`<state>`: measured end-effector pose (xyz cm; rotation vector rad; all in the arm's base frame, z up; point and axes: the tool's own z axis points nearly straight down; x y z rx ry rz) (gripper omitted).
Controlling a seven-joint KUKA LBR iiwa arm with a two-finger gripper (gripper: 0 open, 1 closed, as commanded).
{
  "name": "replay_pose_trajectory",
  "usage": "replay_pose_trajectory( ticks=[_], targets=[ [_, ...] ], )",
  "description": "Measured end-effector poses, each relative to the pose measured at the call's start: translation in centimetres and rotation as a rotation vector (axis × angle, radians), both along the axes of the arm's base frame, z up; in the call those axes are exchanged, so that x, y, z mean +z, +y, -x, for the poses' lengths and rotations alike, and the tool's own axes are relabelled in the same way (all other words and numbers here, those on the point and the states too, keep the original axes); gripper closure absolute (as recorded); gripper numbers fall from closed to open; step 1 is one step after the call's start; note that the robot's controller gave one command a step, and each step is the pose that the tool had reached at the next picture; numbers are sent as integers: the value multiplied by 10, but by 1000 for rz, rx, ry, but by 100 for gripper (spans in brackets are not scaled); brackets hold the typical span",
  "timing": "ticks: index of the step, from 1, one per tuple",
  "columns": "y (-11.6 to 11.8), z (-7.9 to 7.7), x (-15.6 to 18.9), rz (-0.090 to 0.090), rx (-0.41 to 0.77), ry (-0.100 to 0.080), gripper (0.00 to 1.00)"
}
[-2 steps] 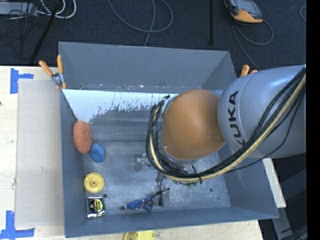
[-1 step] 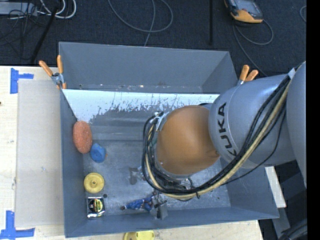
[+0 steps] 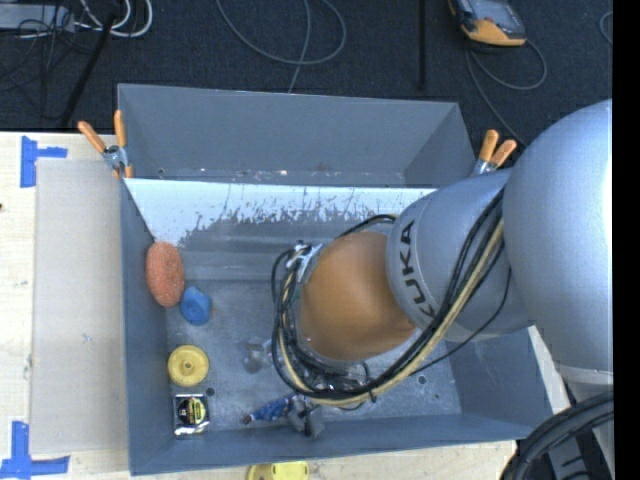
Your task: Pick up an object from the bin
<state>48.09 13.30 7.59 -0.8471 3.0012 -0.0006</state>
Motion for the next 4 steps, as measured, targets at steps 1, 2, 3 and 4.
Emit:
replay_pose_trajectory(
  ticks=[1,2,3,4],
  targets=[
    [-2,1,-15,4,-52,9,100],
    [-2,1,-13,4,-59,9,100],
    [-2,2,-8,5,-62,14,100],
    [-2,6,12,7,-61,28,100]
  ],
)
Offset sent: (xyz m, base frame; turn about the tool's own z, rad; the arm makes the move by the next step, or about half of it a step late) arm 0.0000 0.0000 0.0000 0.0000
